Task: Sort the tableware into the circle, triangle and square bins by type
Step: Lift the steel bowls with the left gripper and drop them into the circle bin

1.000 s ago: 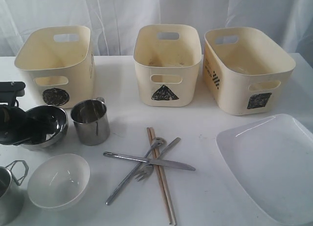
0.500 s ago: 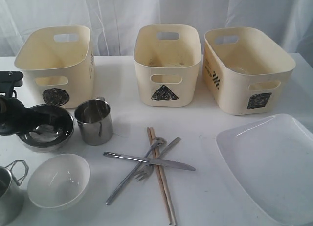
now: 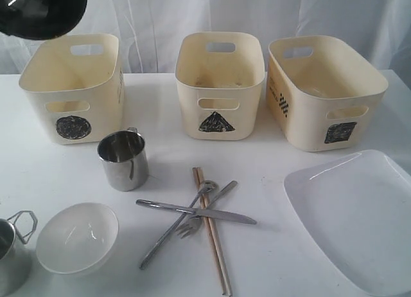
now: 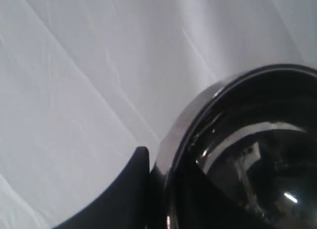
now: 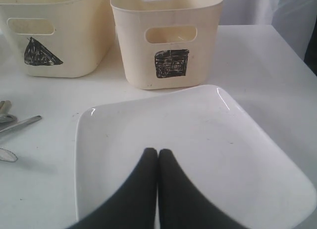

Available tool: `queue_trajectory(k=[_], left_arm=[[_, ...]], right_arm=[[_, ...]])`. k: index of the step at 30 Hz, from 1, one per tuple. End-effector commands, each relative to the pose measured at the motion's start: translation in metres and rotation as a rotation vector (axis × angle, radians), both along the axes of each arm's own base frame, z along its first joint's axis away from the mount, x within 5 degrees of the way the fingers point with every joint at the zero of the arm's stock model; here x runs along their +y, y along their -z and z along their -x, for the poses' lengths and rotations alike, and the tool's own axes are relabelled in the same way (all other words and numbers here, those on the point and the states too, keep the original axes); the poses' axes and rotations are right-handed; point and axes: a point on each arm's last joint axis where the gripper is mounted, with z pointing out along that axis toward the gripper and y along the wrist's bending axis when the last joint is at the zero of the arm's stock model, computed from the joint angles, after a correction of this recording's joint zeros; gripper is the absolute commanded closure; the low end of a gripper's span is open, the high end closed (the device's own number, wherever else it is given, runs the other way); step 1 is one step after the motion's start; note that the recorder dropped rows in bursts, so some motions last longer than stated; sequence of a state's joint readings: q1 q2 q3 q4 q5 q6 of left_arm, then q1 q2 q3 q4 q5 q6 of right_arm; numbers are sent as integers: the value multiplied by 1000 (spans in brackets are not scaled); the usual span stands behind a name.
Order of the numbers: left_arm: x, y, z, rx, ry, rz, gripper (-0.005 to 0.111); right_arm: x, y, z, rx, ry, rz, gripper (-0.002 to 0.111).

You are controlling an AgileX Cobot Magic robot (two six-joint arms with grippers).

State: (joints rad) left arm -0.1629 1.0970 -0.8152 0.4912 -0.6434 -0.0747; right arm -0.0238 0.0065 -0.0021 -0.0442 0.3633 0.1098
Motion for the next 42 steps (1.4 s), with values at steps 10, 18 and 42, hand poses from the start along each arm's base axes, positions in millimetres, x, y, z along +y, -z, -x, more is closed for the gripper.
queue_trajectory(k=[10,18,42], left_arm=[[-7,65,-195,263,-247,223,107],[-18,103,-234,503,-220,130,107],[-15,151,-220,939,-122,-38,51]], right_arm=[[0,-1,0,-15,5,6,108],[0,-1,0,-17,5,6,108],[0,-1,0,-17,5,6,108]])
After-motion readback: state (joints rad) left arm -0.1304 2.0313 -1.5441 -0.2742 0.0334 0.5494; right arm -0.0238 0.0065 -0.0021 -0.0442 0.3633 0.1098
